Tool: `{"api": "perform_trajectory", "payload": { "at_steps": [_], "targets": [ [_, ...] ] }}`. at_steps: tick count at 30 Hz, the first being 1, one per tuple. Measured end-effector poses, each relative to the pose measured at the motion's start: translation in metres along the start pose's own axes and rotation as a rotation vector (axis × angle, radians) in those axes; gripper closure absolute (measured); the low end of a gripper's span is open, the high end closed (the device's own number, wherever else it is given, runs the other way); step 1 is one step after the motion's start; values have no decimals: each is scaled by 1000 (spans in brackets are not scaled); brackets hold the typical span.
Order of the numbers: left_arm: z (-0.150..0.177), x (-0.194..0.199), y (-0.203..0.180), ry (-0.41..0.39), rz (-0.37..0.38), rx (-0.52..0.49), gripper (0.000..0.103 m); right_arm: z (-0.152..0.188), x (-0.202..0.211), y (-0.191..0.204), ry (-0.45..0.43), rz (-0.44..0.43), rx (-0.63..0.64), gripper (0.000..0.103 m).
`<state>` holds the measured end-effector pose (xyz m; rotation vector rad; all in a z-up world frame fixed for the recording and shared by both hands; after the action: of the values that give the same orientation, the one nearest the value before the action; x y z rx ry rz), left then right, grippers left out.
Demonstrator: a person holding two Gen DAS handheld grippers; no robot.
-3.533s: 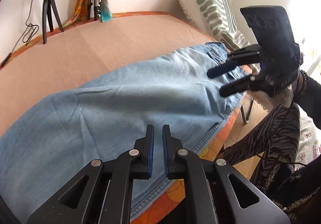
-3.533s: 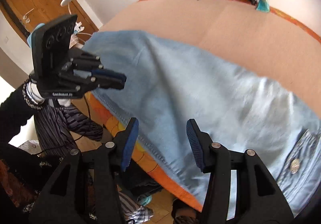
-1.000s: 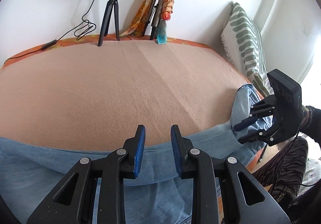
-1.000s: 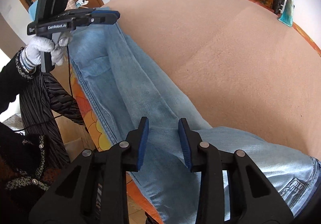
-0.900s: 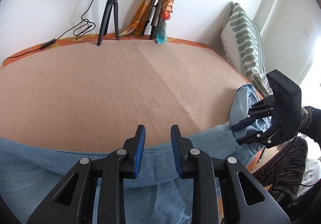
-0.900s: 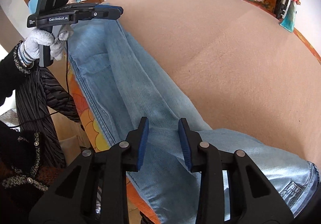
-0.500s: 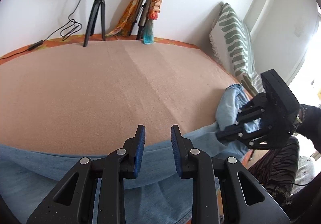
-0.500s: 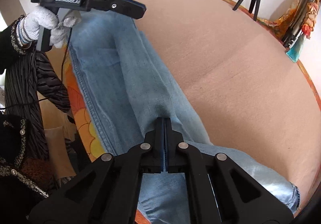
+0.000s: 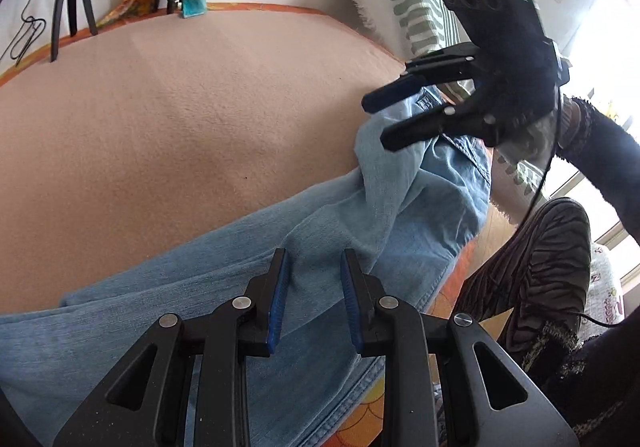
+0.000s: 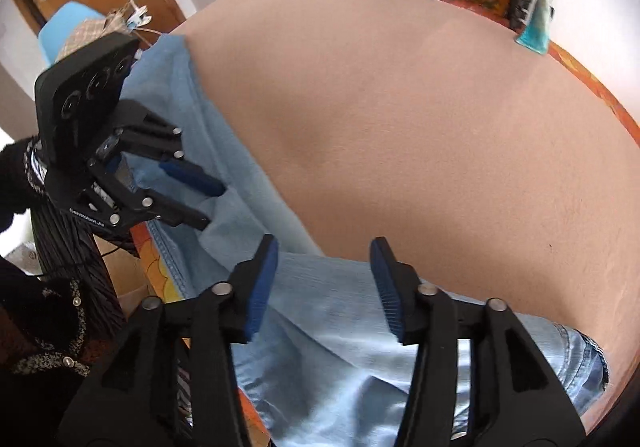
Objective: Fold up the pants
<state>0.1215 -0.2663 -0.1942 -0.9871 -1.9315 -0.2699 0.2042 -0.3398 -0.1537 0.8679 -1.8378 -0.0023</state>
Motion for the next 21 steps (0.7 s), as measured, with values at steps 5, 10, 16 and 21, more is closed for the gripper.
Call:
{"api": "perform_trajectory", "payload": {
  "at_steps": [5,10,16,21],
  "targets": [
    [2,1,1,-6,6,-2,79,11,7,-60,1,-92,-175,40],
    [1,0,3,-4,12,-3,79,29,0,-60,36,-216,-182,36],
    [-2,-1,3,-5,11,-1,79,52,5,-38,54,-102,-79,57],
    [-8,9,7,-46,-4,33,79,57,17,-22,-12,111,2,88]
  ]
}}
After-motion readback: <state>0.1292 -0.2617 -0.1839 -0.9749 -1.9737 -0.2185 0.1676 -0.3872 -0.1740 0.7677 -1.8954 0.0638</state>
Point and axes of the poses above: each gripper's, at about its wrist camera, not at the fingertips, and x roughly against the way its jaws point, y to its left, z to its underside, the point moved 10 cm from there along -x, roughly the way its jaws point, and after that the axes turned 12 degrees about -z, right-handed, at the moved point
